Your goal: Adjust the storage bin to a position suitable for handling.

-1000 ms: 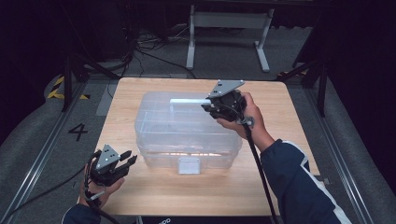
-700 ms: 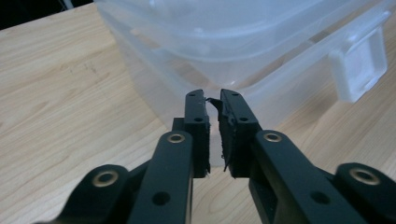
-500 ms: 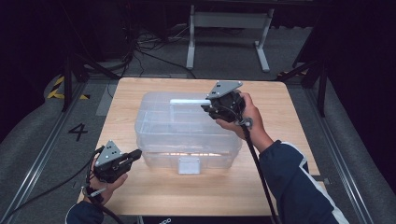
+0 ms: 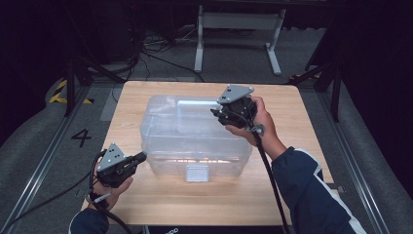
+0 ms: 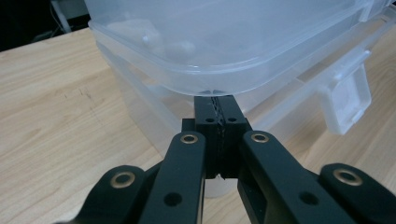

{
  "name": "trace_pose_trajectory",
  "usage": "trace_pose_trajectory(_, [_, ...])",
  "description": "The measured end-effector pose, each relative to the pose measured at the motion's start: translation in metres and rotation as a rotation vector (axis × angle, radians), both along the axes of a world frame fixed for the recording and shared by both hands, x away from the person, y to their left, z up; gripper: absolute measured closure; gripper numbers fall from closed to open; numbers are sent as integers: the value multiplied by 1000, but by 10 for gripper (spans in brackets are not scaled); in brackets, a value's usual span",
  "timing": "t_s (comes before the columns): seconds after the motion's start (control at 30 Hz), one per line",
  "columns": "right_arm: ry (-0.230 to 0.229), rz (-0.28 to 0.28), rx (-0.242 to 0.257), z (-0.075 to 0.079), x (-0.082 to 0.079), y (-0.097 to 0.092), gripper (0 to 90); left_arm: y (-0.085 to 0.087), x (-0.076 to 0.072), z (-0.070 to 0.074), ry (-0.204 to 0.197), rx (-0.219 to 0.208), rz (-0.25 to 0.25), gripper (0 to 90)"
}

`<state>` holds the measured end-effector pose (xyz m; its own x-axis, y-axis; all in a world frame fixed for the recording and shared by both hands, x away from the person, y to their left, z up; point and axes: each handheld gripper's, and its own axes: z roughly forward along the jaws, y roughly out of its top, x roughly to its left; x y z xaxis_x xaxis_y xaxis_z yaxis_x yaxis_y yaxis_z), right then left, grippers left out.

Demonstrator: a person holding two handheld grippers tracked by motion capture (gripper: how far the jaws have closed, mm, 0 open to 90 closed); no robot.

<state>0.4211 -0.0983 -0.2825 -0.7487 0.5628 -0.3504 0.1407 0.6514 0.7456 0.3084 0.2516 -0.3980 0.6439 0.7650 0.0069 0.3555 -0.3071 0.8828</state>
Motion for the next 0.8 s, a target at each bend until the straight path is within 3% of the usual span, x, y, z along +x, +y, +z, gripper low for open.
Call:
trace_pose_trajectory(0.17, [-37, -6, 28, 7, -8, -15, 547, -1, 1, 3, -9, -2, 3, 897])
trace_pose_trajectory(0.4, [-50, -5, 133, 11, -22, -50, 480, -4, 3, 4, -15, 23, 10, 897])
trace_pose_trajectory(0.53, [-35, -41, 208, 3, -28, -84, 443, -4, 2, 5, -13, 31, 14, 896])
trace_pose_trajectory(0.63, [-46, -77, 218, -5, -34, -107, 433, -3, 2, 8, -16, 37, 16, 897])
trace_pose_trajectory(0.8, [-40, -111, 218, -34, -45, -141, 411, -3, 4, 12, -31, 26, 20, 897])
